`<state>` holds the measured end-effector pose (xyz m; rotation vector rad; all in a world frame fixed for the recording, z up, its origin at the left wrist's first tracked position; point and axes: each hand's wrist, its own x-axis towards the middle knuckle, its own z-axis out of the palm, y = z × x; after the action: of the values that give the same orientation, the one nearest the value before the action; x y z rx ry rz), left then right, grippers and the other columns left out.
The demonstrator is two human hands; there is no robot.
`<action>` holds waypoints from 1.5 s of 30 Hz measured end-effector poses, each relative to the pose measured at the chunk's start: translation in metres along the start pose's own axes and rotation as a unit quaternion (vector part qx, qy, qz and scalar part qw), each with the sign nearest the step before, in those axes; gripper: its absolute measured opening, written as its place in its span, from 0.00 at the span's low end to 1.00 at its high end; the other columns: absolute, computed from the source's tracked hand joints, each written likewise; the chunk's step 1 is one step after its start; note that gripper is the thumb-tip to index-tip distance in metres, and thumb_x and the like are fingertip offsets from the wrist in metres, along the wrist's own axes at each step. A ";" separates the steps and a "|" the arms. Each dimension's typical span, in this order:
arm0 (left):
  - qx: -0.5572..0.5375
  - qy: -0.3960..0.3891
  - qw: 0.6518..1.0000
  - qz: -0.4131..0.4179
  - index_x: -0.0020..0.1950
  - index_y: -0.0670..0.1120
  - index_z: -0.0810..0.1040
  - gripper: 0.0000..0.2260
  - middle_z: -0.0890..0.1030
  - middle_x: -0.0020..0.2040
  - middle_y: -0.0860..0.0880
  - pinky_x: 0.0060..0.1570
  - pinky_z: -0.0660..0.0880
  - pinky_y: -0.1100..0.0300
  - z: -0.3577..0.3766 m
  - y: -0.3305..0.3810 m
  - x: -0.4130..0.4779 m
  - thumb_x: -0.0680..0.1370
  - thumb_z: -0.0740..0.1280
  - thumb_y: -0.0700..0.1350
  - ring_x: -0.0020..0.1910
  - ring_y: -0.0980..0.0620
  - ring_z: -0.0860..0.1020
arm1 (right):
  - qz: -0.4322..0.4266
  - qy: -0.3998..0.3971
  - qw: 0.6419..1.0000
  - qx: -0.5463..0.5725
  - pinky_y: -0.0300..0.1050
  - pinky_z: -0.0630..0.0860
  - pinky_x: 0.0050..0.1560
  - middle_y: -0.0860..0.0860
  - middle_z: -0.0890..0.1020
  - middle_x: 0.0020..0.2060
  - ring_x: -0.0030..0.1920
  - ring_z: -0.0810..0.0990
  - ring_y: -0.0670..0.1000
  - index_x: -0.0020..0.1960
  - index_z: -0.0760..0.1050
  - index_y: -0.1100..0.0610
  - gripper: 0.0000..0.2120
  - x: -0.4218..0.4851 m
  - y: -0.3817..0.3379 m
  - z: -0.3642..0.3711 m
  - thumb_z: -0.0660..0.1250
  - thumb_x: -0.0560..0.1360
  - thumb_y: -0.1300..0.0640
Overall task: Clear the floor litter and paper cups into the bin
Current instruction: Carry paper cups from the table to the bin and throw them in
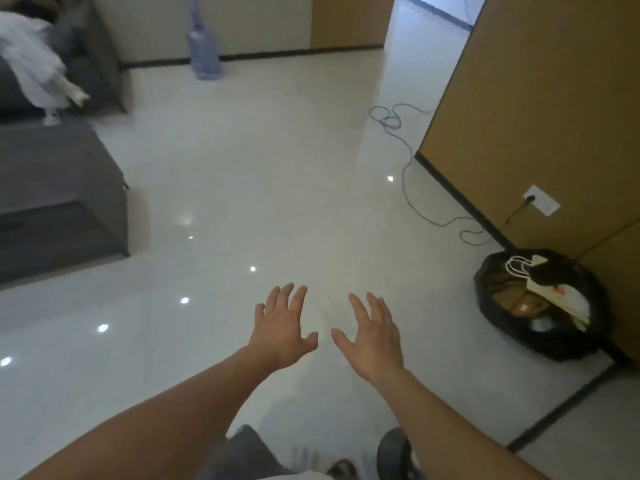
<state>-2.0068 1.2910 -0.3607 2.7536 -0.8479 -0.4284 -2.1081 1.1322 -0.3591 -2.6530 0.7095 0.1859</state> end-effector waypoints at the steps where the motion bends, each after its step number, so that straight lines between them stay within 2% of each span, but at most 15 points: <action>1: -0.008 0.011 1.000 -0.016 0.78 0.51 0.43 0.41 0.46 0.79 0.49 0.73 0.50 0.44 -0.009 -0.019 -0.006 0.74 0.60 0.65 0.77 0.46 0.43 | -0.020 -0.004 1.000 -0.009 0.55 0.52 0.75 0.49 0.47 0.79 0.78 0.42 0.52 0.79 0.47 0.43 0.36 0.003 -0.021 0.002 0.57 0.77 0.34; 7: -0.031 0.075 0.991 -0.110 0.78 0.52 0.45 0.41 0.48 0.78 0.49 0.73 0.51 0.44 -0.055 -0.159 -0.056 0.73 0.61 0.65 0.77 0.46 0.45 | -0.122 -0.042 0.990 -0.057 0.55 0.52 0.74 0.49 0.47 0.79 0.78 0.41 0.52 0.79 0.47 0.43 0.36 0.020 -0.172 0.035 0.56 0.76 0.33; 13: -0.046 0.095 0.965 -0.242 0.78 0.53 0.46 0.40 0.49 0.78 0.49 0.72 0.50 0.42 -0.095 -0.316 -0.116 0.73 0.61 0.65 0.77 0.44 0.45 | -0.220 -0.094 0.968 -0.070 0.55 0.52 0.74 0.48 0.48 0.79 0.78 0.42 0.51 0.78 0.48 0.42 0.37 0.023 -0.326 0.090 0.57 0.76 0.32; 22: -0.083 0.125 0.918 -0.366 0.78 0.52 0.48 0.40 0.51 0.78 0.48 0.72 0.52 0.43 -0.120 -0.456 -0.166 0.73 0.61 0.65 0.77 0.45 0.47 | -0.331 -0.158 0.923 -0.113 0.55 0.54 0.75 0.49 0.49 0.79 0.78 0.44 0.51 0.79 0.48 0.43 0.37 0.039 -0.483 0.157 0.57 0.75 0.32; 27: -0.082 0.123 0.899 -0.413 0.77 0.53 0.47 0.39 0.50 0.78 0.49 0.73 0.53 0.42 -0.143 -0.533 -0.155 0.73 0.60 0.66 0.77 0.45 0.46 | -0.375 -0.190 0.899 -0.121 0.56 0.54 0.75 0.49 0.49 0.79 0.78 0.45 0.52 0.79 0.48 0.45 0.37 0.077 -0.571 0.195 0.56 0.76 0.32; 36: -0.075 0.127 0.850 -0.506 0.78 0.51 0.46 0.39 0.48 0.78 0.49 0.73 0.52 0.45 -0.214 -0.671 -0.142 0.74 0.61 0.63 0.77 0.47 0.44 | -0.474 -0.194 0.846 -0.145 0.55 0.58 0.74 0.49 0.51 0.79 0.78 0.49 0.54 0.79 0.50 0.46 0.36 0.157 -0.765 0.230 0.57 0.76 0.33; 45: -0.118 0.123 0.832 -0.527 0.78 0.52 0.45 0.40 0.47 0.78 0.49 0.73 0.50 0.44 -0.236 -0.815 -0.129 0.73 0.62 0.63 0.77 0.46 0.44 | -0.492 -0.210 0.827 -0.174 0.57 0.60 0.72 0.49 0.53 0.78 0.78 0.51 0.54 0.78 0.51 0.44 0.37 0.190 -0.917 0.292 0.58 0.75 0.32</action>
<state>-1.6125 2.0538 -0.3576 2.6757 0.8151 -0.2856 -1.4904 1.8938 -0.3642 -2.7671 -0.9225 0.6048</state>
